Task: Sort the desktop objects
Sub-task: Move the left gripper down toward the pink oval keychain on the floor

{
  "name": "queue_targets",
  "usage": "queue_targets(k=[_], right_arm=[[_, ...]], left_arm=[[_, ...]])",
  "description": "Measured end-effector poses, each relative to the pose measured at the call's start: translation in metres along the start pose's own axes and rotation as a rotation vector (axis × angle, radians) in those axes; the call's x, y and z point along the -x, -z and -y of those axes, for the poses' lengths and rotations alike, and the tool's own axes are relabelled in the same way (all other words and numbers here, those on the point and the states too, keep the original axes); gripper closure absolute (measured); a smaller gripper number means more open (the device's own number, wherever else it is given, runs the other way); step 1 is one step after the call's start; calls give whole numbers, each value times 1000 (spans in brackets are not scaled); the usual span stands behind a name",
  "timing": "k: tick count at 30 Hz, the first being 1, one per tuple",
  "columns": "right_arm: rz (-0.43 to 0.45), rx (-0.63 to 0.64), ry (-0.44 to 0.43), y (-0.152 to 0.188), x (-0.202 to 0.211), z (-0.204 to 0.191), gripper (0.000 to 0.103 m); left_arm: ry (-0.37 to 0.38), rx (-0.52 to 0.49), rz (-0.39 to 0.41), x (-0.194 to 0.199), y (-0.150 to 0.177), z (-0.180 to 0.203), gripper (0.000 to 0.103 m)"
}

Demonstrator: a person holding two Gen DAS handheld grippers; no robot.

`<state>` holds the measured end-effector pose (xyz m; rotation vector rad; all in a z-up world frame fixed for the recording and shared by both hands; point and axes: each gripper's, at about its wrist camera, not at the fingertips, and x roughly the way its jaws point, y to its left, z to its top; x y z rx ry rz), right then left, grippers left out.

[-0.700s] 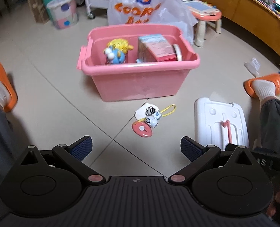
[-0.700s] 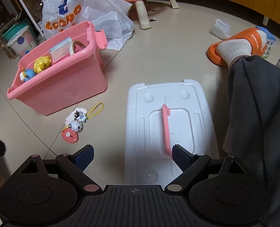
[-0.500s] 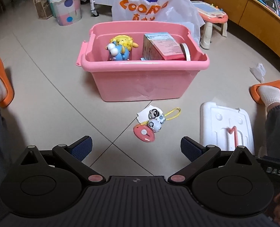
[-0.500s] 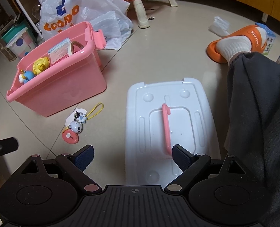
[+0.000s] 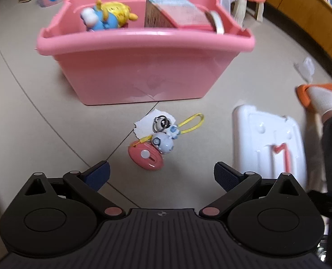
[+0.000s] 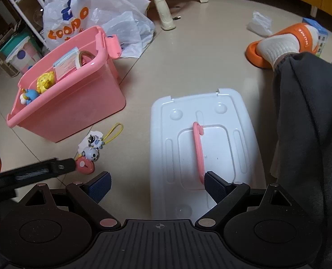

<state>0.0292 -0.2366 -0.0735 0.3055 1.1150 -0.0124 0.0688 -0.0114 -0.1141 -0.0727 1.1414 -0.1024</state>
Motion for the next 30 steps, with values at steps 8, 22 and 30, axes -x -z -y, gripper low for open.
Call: queue_targets(k=[8, 22, 30], right_arm=[[-33, -45, -23, -5, -10, 5, 15], [-69, -95, -68, -8, -16, 8, 15], [-69, -101, -77, -9, -17, 9, 15]], left_arm=[[2, 24, -48, -37, -8, -17, 11], [-27, -2, -120, -68, -17, -23, 27], [-39, 4, -141, -82, -26, -34, 35]])
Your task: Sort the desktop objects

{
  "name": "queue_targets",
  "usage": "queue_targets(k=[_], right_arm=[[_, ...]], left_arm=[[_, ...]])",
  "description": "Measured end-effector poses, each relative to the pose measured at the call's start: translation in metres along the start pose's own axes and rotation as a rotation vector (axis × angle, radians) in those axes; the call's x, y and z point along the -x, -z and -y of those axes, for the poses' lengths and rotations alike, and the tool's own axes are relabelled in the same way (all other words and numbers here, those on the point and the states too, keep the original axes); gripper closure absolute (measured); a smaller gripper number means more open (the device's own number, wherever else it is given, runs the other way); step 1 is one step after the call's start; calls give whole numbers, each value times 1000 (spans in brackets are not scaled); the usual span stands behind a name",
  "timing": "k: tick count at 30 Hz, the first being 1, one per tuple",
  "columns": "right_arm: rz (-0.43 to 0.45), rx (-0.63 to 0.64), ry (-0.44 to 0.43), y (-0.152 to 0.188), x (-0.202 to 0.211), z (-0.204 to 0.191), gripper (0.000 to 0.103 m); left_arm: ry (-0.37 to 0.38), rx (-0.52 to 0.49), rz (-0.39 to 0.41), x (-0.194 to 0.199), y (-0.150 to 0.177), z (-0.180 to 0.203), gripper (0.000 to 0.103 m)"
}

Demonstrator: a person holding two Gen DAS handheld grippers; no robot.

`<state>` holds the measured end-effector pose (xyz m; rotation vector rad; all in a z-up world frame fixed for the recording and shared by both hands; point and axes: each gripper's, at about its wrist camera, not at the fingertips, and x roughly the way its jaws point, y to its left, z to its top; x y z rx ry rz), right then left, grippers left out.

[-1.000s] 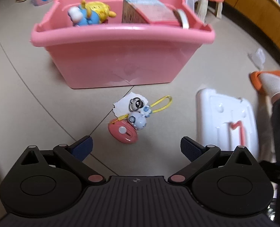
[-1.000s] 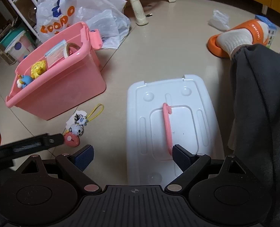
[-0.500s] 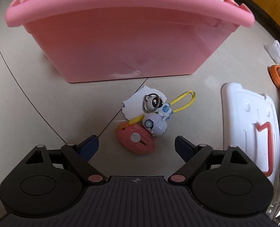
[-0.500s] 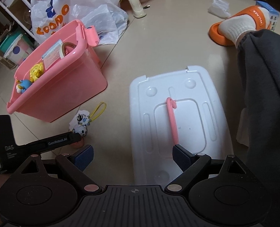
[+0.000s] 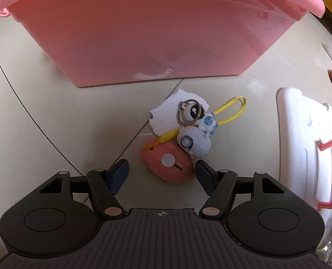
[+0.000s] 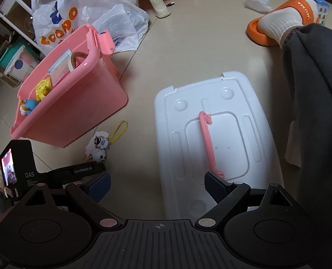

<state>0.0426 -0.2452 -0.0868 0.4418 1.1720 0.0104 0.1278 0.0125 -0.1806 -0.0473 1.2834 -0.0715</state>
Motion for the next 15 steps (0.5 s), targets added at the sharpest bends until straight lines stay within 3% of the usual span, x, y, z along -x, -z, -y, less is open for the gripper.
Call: queue_targets(k=[9, 13, 15], right_arm=[[-8, -5, -5, 1, -2, 0, 15], [-10, -7, -3, 1, -3, 0, 15], [-10, -8, -3, 1, -3, -1, 15]], left_arm=[[-26, -60, -5, -6, -18, -2, 36], [-46, -67, 7, -7, -28, -6, 57], [-39, -50, 4, -7, -35, -12, 60]])
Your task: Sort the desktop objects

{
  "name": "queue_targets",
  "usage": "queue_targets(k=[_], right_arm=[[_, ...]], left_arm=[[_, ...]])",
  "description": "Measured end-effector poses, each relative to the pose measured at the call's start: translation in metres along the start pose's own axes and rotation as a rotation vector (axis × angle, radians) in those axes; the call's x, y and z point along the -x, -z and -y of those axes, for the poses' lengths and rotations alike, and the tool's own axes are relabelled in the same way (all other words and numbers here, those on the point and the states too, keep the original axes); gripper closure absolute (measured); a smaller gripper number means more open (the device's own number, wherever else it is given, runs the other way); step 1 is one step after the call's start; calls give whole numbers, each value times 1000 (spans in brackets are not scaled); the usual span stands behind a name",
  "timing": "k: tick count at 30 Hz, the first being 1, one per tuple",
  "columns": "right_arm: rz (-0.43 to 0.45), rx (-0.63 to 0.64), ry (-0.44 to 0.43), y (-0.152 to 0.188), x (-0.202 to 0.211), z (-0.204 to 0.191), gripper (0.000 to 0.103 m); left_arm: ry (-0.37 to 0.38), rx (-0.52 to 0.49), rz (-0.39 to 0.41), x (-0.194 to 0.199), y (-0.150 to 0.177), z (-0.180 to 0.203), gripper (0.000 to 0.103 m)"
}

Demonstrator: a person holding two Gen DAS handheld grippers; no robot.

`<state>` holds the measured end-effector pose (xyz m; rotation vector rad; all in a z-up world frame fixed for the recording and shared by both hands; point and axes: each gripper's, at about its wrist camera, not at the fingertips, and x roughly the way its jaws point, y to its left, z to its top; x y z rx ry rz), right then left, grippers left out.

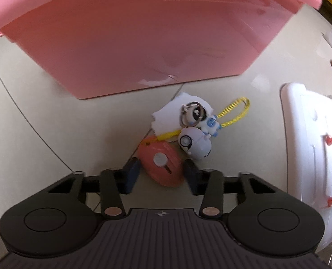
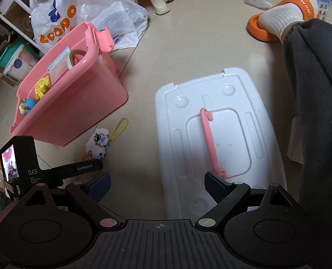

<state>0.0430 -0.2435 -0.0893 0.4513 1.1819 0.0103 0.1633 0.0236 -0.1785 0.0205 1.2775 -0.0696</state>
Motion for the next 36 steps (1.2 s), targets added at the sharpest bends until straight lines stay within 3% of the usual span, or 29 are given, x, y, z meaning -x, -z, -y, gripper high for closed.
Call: queue_targets(k=[15, 16, 18, 20, 23, 27, 29, 36], right_arm=[[15, 6, -2, -1, 3, -2, 15], [17, 8, -1, -1, 3, -2, 15], [20, 9, -3, -1, 4, -3, 15], [24, 12, -3, -1, 5, -3, 15], [31, 18, -7, 0, 7, -5, 15], [45, 26, -9, 1, 10, -6, 15], [51, 28, -9, 1, 11, -6, 15], [75, 32, -13, 3, 19, -6, 15]], left_arm=[[54, 59, 37, 8, -53, -40, 63], [57, 58, 45, 14, -49, -38, 63], [63, 59, 61, 36, -11, -17, 64], [72, 62, 74, 49, -6, -15, 65], [80, 68, 97, 90, 53, -2, 65], [91, 67, 138, 96, 55, -6, 69], [104, 53, 153, 109, 54, -6, 91], [119, 70, 185, 138, 56, -10, 91]])
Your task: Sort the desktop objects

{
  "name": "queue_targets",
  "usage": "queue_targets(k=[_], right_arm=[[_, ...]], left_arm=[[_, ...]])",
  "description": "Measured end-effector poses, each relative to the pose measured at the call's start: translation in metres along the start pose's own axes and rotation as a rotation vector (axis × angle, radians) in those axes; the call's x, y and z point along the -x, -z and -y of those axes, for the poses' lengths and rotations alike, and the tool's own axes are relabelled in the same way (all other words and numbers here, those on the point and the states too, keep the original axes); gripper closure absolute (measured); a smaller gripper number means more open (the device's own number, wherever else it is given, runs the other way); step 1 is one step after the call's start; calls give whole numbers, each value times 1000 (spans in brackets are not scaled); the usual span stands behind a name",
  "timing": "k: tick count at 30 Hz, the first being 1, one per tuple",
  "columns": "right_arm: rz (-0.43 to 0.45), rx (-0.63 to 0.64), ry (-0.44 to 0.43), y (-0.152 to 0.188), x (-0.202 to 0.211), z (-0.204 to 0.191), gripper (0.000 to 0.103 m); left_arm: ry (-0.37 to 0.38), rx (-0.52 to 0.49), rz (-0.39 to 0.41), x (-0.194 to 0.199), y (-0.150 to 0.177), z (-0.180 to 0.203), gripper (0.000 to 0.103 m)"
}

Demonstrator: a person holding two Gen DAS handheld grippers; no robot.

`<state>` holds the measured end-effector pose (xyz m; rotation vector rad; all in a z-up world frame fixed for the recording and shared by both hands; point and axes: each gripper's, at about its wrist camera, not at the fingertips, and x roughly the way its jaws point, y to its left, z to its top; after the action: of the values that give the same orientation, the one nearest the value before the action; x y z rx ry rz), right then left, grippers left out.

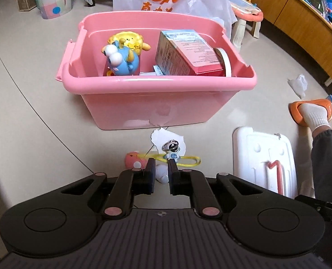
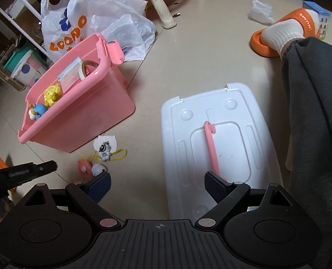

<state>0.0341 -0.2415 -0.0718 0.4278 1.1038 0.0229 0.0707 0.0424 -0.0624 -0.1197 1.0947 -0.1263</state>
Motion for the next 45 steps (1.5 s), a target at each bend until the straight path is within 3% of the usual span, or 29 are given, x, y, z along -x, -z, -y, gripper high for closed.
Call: queue_targets(k=[1, 3, 4, 5, 7, 17, 24, 28, 39, 45], right_arm=[[3, 1, 1, 1, 1, 0, 15], [5, 0, 2, 2, 2, 1, 15], [5, -2, 3, 2, 2, 2, 15], [3, -4, 3, 2, 3, 2, 15], [1, -8, 4, 2, 2, 3, 15], [-44, -20, 7, 0, -12, 4, 15], [-73, -42, -2, -1, -19, 6, 15], [-85, -62, -9, -1, -23, 8, 14], [-91, -70, -16, -2, -24, 10, 14], [-99, -75, -17, -2, -25, 11, 14]], left_arm=[[-8, 8, -2, -1, 1, -1, 90], [-21, 39, -16, -5, 4, -5, 81], [-25, 70, -31, -9, 6, -7, 65], [-35, 103, -43, -14, 9, -9, 36], [-91, 178, -38, -25, 16, -16, 18], [-156, 492, -70, -87, 16, -34, 18], [-224, 544, -148, -120, 6, -43, 24], [-250, 567, -197, -131, 9, -47, 34], [-247, 620, -214, -133, 13, -45, 34], [-286, 573, -248, -138, 13, -34, 31]])
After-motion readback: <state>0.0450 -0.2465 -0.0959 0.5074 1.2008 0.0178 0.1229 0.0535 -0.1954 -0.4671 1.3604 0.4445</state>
